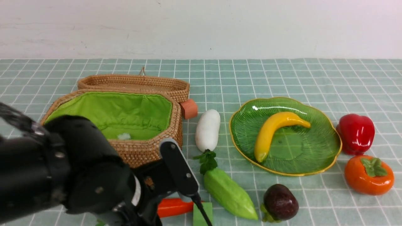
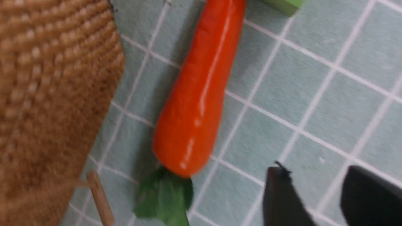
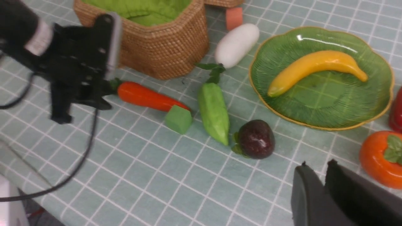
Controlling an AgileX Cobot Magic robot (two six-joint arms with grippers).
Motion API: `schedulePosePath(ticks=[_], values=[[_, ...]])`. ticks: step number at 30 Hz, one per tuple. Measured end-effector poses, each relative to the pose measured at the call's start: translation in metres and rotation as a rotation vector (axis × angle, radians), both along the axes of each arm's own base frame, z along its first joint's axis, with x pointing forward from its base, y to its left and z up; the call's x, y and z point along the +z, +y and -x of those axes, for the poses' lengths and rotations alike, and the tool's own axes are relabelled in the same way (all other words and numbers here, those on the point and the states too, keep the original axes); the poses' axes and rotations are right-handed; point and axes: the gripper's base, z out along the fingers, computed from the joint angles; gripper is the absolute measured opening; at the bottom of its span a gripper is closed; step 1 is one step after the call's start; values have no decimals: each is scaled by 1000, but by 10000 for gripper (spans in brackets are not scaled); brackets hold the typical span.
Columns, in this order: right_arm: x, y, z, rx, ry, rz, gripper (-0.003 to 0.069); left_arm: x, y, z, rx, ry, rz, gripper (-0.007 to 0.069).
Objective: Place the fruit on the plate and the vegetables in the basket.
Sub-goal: Use the left arm to grab a carrot and put it into the left basket
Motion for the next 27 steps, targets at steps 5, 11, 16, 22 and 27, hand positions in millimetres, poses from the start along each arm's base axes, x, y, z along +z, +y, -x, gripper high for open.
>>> schedulePosePath(ticks=[5, 11, 16, 22, 27], values=[[0, 2, 2, 22, 17, -24, 97, -25, -10, -18, -81, -70, -68, 449], [-1, 4, 4, 47, 40, -33, 97, -54, -17, -34, -155, -118, -165, 458], [-1, 5, 5, 57, 49, -43, 97, -70, -21, -39, -170, -113, -195, 442], [-1, 7, 6, 71, 63, -53, 97, -76, -22, -41, -164, -96, -202, 391], [-2, 7, 8, 83, 82, -54, 98, -76, -22, -40, -153, -89, -195, 328]])
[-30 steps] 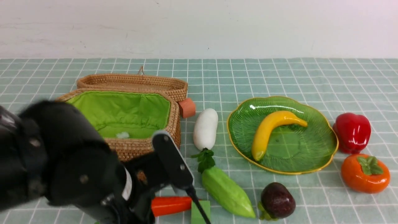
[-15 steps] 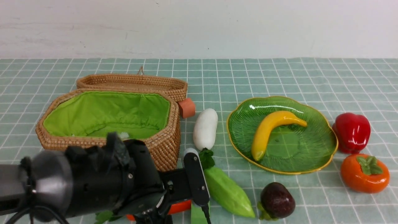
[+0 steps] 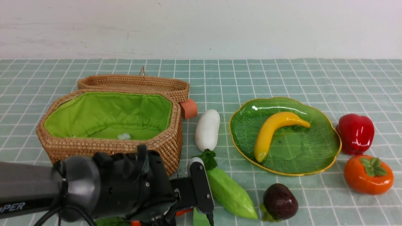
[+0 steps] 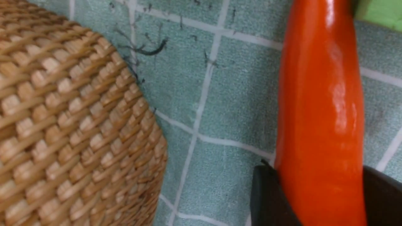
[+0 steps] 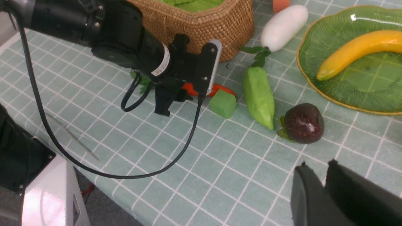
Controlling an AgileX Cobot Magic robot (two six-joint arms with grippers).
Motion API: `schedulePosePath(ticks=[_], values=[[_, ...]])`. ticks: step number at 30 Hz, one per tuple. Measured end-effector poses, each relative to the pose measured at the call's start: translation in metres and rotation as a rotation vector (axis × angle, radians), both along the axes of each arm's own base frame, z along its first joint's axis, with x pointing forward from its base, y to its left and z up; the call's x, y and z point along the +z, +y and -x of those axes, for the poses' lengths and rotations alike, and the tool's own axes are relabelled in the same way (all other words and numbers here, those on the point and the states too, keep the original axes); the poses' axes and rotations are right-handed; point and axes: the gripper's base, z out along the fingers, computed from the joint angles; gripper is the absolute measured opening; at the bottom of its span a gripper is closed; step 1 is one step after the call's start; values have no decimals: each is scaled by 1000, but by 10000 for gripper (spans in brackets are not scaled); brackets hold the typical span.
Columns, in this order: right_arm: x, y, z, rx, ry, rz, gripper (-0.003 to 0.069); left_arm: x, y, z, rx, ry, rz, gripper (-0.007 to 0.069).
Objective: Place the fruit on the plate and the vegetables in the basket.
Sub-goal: Use the left arm to grab a carrot and put it into the left basket
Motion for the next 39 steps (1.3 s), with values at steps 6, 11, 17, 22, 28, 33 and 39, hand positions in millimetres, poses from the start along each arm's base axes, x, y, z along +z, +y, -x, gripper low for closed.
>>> schedulePosePath(ticks=[6, 11, 17, 22, 28, 33, 39], values=[[0, 1, 1, 14, 14, -11, 103, 3, 2, 2, 10, 6, -19, 328], [0, 2, 2, 21, 18, -19, 107, 33, 4, 21, 1, -24, -33, 328], [2, 3, 1, 22, 4, -41, 108, 115, 21, 41, 53, -145, -22, 328], [7, 4, -1, 9, -43, -80, 108, 184, 52, 20, 174, -328, 44, 328], [10, 5, -2, 46, -107, -62, 108, 198, 93, -29, 216, -361, -18, 328], [10, 6, -1, 66, -121, -55, 108, 175, 109, -63, 195, -345, -48, 328], [10, 6, -1, 63, -113, -63, 108, 162, 102, -85, 119, -410, -51, 401]])
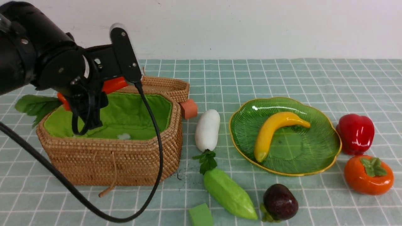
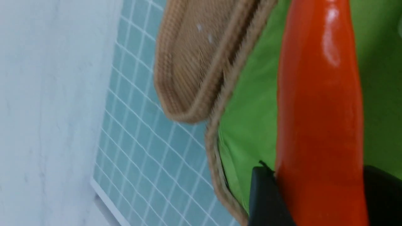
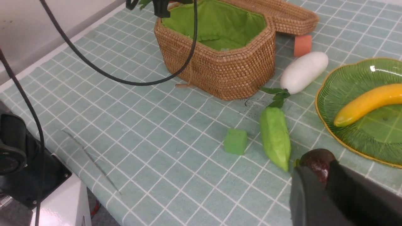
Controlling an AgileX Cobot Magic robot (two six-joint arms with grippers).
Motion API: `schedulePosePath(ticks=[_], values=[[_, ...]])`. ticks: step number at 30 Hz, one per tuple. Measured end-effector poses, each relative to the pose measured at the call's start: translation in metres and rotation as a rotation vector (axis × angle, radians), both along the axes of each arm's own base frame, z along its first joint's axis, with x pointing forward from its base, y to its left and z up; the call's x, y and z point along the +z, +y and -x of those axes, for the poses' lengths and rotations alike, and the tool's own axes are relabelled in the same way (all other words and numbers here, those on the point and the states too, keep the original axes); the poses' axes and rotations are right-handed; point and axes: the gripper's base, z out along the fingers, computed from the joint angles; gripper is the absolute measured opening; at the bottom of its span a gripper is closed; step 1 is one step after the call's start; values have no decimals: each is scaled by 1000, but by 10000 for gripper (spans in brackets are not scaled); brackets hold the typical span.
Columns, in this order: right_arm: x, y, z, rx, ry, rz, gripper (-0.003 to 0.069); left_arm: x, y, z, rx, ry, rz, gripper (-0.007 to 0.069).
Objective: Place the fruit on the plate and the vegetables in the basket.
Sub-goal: Use the left arm to grab a carrot and put it into the left basket, then take a chayote with your left arm and place it on the basket on the left.
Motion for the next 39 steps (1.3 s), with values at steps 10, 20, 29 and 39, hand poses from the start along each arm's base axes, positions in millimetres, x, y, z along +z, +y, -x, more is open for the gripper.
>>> schedulePosePath(ticks=[10, 20, 29, 39], values=[[0, 0, 0, -19, 20, -20, 108, -4, -3, 5, 94, 59, 112, 562], [10, -12, 12, -40, 22, 59, 108, -4, -115, 87, 271, 386, 698, 29], [10, -18, 19, -51, 33, 81, 114, -55, -167, 95, 468, 587, 675, 188], [10, -19, 19, -57, 33, 84, 122, -60, -197, 69, 687, 599, 715, 589]])
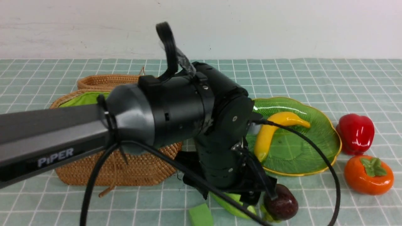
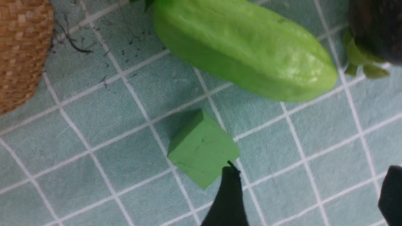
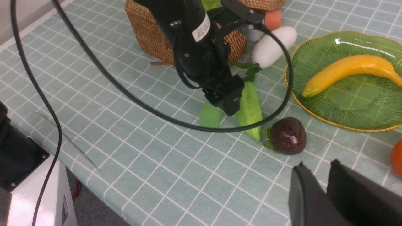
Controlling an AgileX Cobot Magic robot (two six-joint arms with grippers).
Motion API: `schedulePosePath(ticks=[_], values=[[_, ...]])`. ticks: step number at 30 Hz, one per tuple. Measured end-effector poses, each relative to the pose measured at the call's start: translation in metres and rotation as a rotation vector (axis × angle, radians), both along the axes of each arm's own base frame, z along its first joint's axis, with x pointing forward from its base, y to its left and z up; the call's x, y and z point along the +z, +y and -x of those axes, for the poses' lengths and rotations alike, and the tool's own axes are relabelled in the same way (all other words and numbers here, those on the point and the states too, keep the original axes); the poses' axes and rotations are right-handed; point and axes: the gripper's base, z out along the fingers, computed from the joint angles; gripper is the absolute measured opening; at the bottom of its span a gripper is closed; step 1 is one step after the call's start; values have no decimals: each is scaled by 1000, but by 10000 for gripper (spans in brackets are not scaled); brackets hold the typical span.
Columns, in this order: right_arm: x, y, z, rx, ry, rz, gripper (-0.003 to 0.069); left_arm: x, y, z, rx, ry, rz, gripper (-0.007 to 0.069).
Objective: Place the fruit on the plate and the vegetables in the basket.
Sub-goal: Take a chayote with your left arm and place it on the basket on the left.
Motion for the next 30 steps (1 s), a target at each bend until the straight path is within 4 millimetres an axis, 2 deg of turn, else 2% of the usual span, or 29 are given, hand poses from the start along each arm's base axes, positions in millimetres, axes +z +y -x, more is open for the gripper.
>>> schedulePosePath(ticks=[7, 10, 13, 24, 27, 30], values=[[0, 0, 0, 0, 0, 0, 122, -18, -18, -16, 179, 40, 18, 575], [0, 0, 0, 9, -12, 13, 122, -37, -23, -23, 232, 50, 0, 574], [0, 0, 0, 29, -31, 32, 123, -48, -25, -28, 277, 36, -14, 574], [1, 5, 4, 122, -72, 50, 125, -71, -29, -38, 318, 2, -32, 570], [1, 5, 4, 134, -82, 58, 127, -79, -30, -39, 315, 5, -45, 547], [1, 5, 4, 135, -85, 59, 127, -80, -31, -40, 315, 6, -48, 483]])
